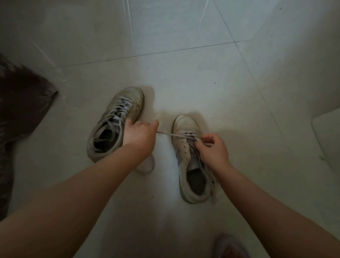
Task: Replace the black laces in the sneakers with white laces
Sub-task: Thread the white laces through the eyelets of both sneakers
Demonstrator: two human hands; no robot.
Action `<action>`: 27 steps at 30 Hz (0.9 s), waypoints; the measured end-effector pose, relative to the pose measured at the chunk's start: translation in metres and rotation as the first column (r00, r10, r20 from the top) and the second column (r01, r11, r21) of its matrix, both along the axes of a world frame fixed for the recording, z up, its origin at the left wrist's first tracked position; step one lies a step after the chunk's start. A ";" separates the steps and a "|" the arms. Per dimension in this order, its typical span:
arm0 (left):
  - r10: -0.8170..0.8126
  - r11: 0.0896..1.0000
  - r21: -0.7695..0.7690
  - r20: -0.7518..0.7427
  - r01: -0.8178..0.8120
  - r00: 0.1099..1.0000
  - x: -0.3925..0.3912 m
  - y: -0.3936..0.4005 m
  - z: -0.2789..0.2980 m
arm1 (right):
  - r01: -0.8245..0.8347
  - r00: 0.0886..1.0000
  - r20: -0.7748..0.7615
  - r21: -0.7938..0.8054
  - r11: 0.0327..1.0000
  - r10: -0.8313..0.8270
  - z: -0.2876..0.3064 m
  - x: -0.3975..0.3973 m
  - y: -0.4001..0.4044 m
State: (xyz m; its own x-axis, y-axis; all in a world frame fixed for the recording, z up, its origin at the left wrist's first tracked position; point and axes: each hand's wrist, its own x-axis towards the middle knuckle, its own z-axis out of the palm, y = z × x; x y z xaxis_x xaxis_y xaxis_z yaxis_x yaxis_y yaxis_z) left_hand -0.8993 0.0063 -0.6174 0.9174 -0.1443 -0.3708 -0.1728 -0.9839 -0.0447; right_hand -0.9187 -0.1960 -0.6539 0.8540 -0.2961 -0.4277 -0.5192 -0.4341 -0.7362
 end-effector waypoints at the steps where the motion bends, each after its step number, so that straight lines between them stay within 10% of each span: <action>1: 0.023 0.999 -0.046 -0.024 -0.024 0.999 0.000 0.001 -0.001 | 0.002 1.000 0.001 0.004 1.000 -0.002 0.002 0.000 0.000; 7: 0.133 0.951 -0.262 -0.138 -0.165 0.981 0.004 0.014 0.006 | -0.044 0.999 0.017 -0.053 0.998 0.045 0.005 -0.001 0.000; 14: 0.057 0.998 0.009 -0.096 -0.056 0.994 0.000 0.008 0.015 | -0.059 0.998 0.011 -0.048 0.997 0.060 0.011 0.001 0.002; 17: 0.111 0.968 -0.201 -0.188 -0.149 0.976 -0.002 0.013 0.008 | -0.099 0.994 0.035 -0.072 0.992 0.102 0.013 0.000 0.000; 21: 0.229 0.734 -0.531 -0.393 -0.423 0.891 0.000 0.012 0.014 | -0.302 0.851 0.210 -0.554 0.776 0.481 0.027 -0.011 -0.002; 24: 0.334 0.429 -0.684 -0.486 -0.589 0.808 0.012 0.004 0.025 | -0.468 0.758 -0.040 -0.728 0.501 0.651 0.030 -0.015 0.005; 27: 0.382 0.132 -0.776 -0.534 -0.616 0.754 0.024 -0.003 0.031 | -0.550 0.758 -0.190 -0.700 0.456 0.624 0.031 -0.006 0.011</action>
State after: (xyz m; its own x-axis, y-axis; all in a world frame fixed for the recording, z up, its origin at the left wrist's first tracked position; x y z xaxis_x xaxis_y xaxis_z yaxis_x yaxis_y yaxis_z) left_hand -0.8753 0.0030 -0.5866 0.8647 -0.0083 -0.5022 0.4863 -0.2365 0.8412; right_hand -0.9246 -0.1849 -0.6230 0.9601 0.1265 -0.2495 0.1031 -0.9891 -0.1051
